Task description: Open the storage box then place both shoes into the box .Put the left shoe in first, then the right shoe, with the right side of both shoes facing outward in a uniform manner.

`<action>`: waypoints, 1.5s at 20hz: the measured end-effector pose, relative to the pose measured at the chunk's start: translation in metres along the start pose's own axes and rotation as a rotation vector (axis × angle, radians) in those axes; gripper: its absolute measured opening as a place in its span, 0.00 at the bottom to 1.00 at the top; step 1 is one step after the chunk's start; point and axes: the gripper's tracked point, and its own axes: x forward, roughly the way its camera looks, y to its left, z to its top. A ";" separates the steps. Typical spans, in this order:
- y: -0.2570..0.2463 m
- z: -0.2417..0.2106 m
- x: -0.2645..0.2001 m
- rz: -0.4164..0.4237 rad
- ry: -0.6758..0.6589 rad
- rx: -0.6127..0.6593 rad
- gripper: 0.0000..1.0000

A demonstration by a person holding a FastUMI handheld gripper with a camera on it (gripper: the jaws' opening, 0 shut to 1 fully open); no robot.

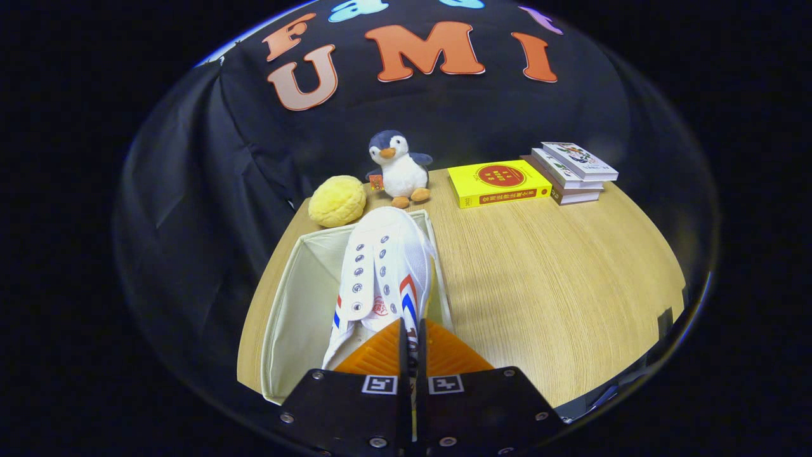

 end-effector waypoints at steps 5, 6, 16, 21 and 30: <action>0.007 -0.003 -0.003 0.047 0.016 0.026 0.14; 0.013 0.001 -0.006 0.072 0.005 0.042 0.34; -0.011 0.076 -0.058 0.046 -0.153 -0.037 0.99; -0.026 0.130 -0.107 0.032 -0.298 -0.049 0.99; -0.056 0.184 -0.203 -0.019 -0.546 -0.068 0.98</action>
